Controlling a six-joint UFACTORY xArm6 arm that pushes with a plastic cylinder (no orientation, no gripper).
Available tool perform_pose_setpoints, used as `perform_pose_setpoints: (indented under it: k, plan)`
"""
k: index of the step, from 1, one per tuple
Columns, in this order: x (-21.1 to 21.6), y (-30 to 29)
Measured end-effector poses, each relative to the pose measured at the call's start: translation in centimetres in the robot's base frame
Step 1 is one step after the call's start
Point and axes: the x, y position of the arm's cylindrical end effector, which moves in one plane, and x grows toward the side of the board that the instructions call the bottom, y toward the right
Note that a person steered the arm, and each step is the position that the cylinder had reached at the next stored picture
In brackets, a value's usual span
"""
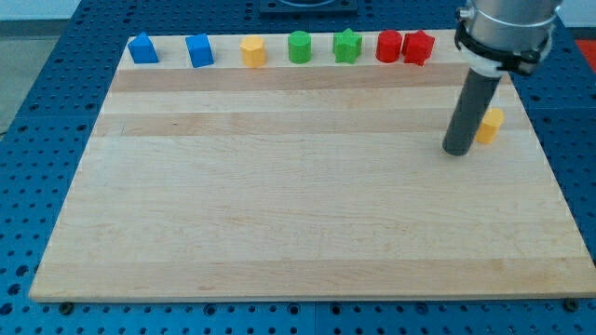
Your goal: Move the yellow heart to top right
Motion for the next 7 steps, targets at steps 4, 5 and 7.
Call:
perform_pose_setpoints:
  k: [4,5,7]
  plan:
    - [-11.0,7.3]
    - [-11.5,7.0]
    - [-11.1,3.0]
